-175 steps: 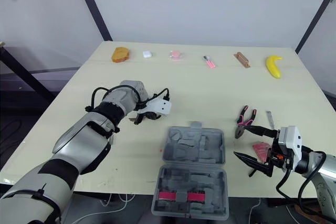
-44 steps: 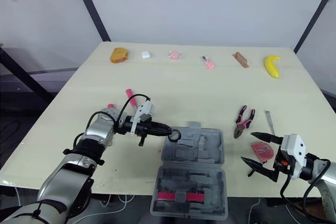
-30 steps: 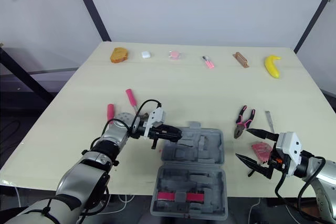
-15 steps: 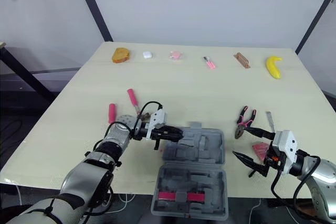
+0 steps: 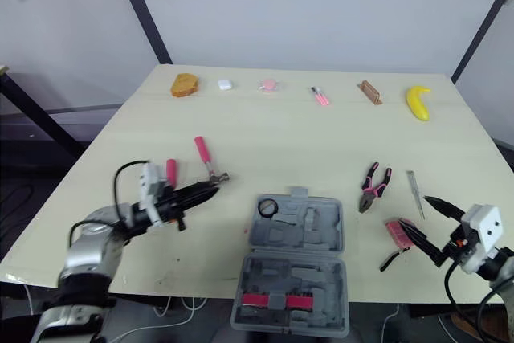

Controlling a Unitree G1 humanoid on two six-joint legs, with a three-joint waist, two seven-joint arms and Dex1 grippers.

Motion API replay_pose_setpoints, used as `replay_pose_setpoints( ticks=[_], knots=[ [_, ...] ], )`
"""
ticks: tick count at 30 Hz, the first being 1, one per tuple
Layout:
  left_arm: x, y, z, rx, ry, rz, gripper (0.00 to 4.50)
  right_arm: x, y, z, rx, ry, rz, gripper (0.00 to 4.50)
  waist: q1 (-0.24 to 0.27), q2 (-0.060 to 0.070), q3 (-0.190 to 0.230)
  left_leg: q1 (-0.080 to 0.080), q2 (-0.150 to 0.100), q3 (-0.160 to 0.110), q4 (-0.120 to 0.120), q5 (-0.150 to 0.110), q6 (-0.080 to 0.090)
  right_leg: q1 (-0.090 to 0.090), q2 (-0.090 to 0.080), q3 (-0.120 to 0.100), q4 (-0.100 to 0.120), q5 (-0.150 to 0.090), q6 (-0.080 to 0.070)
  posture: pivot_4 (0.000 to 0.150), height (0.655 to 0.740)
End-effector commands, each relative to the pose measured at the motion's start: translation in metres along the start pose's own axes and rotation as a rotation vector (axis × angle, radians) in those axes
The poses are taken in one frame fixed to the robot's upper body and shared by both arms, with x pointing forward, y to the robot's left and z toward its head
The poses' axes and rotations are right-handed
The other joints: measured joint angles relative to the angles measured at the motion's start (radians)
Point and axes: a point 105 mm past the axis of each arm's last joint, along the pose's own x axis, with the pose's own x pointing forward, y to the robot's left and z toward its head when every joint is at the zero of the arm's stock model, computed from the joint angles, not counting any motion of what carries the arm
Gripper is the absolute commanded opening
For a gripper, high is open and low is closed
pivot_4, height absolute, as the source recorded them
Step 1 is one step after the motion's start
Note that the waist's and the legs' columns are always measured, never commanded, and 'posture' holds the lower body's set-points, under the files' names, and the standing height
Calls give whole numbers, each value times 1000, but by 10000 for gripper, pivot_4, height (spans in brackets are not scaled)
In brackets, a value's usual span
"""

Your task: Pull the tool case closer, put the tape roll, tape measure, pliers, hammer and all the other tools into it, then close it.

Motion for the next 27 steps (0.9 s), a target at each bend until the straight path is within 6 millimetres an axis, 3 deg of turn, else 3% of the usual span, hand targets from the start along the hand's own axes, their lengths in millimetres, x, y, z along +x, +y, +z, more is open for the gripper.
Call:
replay_pose_setpoints(
  ticks=[1,4,7,8,13,17,23,27],
  knots=[
    [-37,16,-5,-1,-6,159,18362,-25,-17,-8,-24,36,-81,45000,0,0,0,0,0,0,0,0,0,0,0,0,0,0,0,1500,7400],
    [-62,17,-19,-17,36,240,28866,-39,-25,-20,-12,74,-142,45000,0,0,0,1,0,1,0,0,0,0,-1,0,0,0,0,1500,7400],
    [-100,20,-39,-67,78,369,42920,-55,-31,-28,46,85,-218,45000,-2,0,0,2,1,1,-1,0,0,0,-1,1,0,0,0,1500,7400],
    [-108,21,-42,-77,85,401,44576,-58,-30,-29,60,85,-225,45000,-2,0,0,2,1,2,-1,0,0,0,-1,1,0,0,0,1500,7400],
    [-130,23,-57,-96,124,469,44576,-66,-23,-33,109,109,-231,45000,1,-1,-1,3,1,2,-1,0,0,1,-1,1,0,0,-1,1500,7400],
    [-131,23,-58,-96,121,469,44576,-66,-21,-32,121,121,-229,45000,-1,0,-2,3,1,2,-1,0,0,1,-1,1,0,0,-1,1500,7400],
    [-103,17,-45,-76,93,331,44576,-47,-17,-13,98,94,-131,45000,-1,0,-2,3,1,2,-1,0,0,0,-1,1,0,0,-1,1500,7400],
    [-67,3,-28,-5,80,168,44576,-34,-5,-10,68,122,6,45000,1,0,-3,2,1,2,-1,0,0,0,-1,1,0,0,-1,1500,7400]
  ],
)
